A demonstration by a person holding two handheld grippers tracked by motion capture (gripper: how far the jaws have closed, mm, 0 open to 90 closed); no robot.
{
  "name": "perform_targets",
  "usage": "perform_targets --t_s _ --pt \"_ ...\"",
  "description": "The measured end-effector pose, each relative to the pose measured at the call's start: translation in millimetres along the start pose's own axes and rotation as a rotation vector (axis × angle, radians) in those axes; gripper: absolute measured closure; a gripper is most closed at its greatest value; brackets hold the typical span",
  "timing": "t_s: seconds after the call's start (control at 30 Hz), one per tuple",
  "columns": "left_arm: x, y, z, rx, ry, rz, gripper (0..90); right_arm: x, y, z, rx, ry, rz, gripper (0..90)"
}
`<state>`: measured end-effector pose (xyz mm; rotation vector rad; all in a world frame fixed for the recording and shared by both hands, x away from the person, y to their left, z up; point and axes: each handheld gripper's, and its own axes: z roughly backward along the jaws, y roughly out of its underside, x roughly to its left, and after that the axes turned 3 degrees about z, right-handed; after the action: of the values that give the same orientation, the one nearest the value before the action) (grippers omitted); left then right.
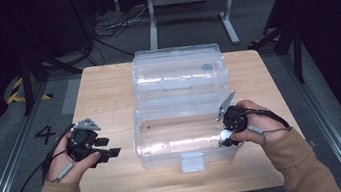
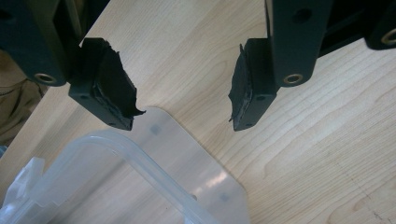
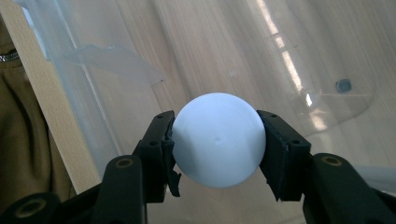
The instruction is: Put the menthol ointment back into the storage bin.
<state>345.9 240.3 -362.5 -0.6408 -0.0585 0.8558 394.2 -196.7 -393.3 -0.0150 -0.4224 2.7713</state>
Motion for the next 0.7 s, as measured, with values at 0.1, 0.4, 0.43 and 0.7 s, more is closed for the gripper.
perform_targets --t_s 0.1,0.4,0.43,0.7 --pt "0.0 0.1 -0.1 0.0 0.0 0.001 41.2 -0.8 -0.5 -3.0 0.004 -0.005 0.004 50.1" --pt "0.6 2.3 -0.4 0.003 -0.001 0.002 41.2 -2.8 -3.6 -10.7 0.042 -0.007 0.027 50.1" --pt "0.5 3.6 0.0 0.002 -0.003 0.009 41.2 -3.1 -4.3 -11.4 0.045 -0.007 0.033 50.1" --pt "0.6 7.6 1.8 0.005 -0.006 0.017 40.5 -4.5 -7.8 -16.8 0.07 -0.012 0.052 50.1"
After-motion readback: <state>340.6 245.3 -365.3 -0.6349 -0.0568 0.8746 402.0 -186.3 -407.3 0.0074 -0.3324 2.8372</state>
